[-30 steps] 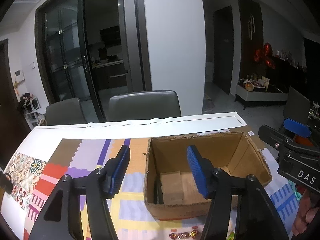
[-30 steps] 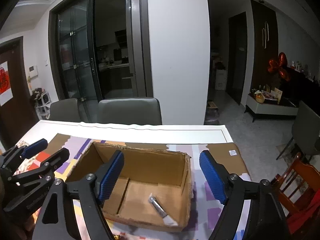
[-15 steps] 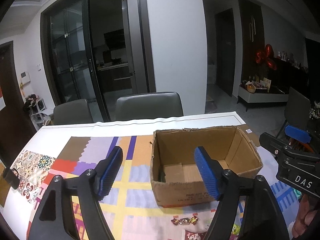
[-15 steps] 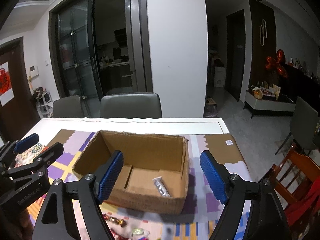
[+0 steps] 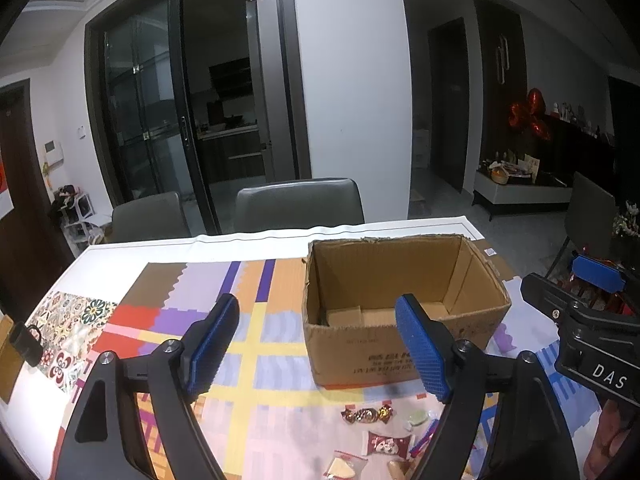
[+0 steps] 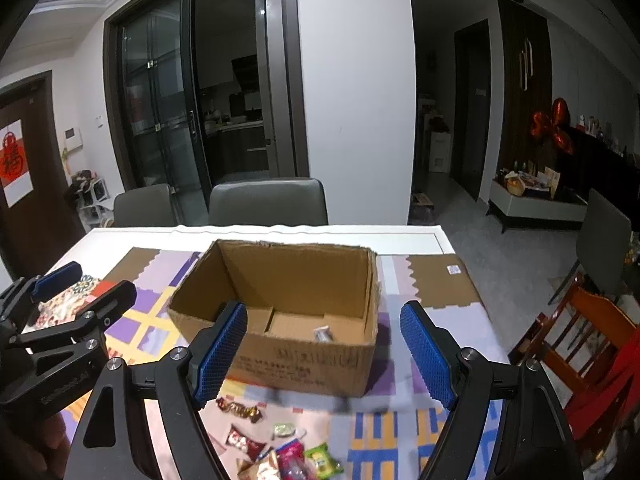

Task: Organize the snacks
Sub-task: 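Withdraw both tools from the box back toward the snack pile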

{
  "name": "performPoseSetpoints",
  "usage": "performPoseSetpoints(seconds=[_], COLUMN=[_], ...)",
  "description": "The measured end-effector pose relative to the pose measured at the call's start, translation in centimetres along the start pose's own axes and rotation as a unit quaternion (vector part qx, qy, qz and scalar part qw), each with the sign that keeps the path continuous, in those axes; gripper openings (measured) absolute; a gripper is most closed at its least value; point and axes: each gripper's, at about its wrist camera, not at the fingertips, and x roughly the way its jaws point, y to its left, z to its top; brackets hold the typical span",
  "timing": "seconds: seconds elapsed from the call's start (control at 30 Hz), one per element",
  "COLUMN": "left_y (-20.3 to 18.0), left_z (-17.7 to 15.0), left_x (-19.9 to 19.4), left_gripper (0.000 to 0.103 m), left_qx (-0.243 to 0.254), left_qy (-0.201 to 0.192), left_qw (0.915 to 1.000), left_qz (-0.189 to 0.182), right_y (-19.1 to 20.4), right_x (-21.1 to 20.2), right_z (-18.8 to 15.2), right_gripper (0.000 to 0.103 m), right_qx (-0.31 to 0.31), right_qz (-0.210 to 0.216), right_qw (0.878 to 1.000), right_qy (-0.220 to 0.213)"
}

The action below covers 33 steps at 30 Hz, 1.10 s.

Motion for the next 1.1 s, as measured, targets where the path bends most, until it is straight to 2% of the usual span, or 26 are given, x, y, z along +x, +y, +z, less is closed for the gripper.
performPoseSetpoints(seconds=[0.2,0.27,0.63,1.1], left_y=[0.3,0.5,0.6,0.5], left_z=[-1.4,-1.8,-4.1,-7.6], left_x=[-1.3,-1.7,-3.9,-5.0], left_gripper=[0.086,0.086,0.090,0.093], left_qx=[0.000,0.001,0.004,0.012], left_qy=[0.002,0.004,0.002,0.014], left_qw=[1.0000,1.0000,1.0000,0.9998], left_qz=[0.004,0.005,0.002,-0.001], right_y=[0.2,0.4,0.8,1.2], right_x=[-1.1,-1.5,-3.6,-5.0], right_z=[-1.1,-1.5,-4.2,-7.8], right_gripper=[0.080,0.085,0.092,0.092], right_qx=[-0.001,0.001,0.006,0.003], right_qz=[-0.011,-0.015,-0.016,-0.010], right_qw=[1.000,1.000,1.000,1.000], right_qy=[-0.001,-0.002,-0.007,0.014])
